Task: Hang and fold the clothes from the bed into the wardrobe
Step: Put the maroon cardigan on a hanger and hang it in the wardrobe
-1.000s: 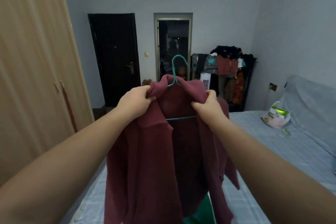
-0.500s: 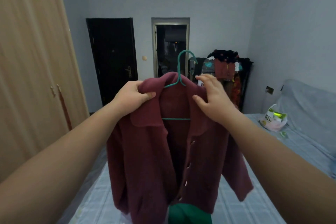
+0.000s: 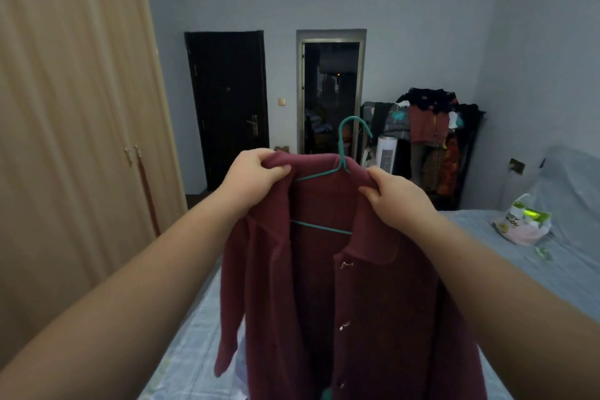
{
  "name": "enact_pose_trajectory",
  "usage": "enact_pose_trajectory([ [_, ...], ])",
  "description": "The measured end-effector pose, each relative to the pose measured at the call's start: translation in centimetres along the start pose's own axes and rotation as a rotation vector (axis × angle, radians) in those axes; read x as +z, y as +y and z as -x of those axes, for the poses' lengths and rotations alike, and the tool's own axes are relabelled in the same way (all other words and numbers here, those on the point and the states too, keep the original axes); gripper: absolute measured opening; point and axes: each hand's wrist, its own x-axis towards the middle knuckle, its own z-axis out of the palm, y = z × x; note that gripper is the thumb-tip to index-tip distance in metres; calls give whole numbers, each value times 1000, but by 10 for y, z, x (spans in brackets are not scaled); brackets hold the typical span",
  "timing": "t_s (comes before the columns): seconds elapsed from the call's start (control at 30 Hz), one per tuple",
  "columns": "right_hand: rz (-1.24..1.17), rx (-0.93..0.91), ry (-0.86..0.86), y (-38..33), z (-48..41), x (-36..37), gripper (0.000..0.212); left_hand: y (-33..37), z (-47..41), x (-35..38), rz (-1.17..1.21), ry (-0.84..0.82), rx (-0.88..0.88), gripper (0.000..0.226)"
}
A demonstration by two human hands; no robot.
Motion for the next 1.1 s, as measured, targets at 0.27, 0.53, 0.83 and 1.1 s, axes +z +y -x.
enact_pose_trajectory([
  [0.27,-152,52,8,12,8,10,15,-68,33,17,-718,28,-162,28],
  [0.53,-333,-27,-59,19,21,12,12,-30,15,29,-468,-332,258,36],
  [0.83,-380,-46,29,9,34,17,27,1,1,68,-430,-316,315,13],
  [1.1,-249,-9,11,24,25,-12,50,18,1,64,-446,-317,238,57],
])
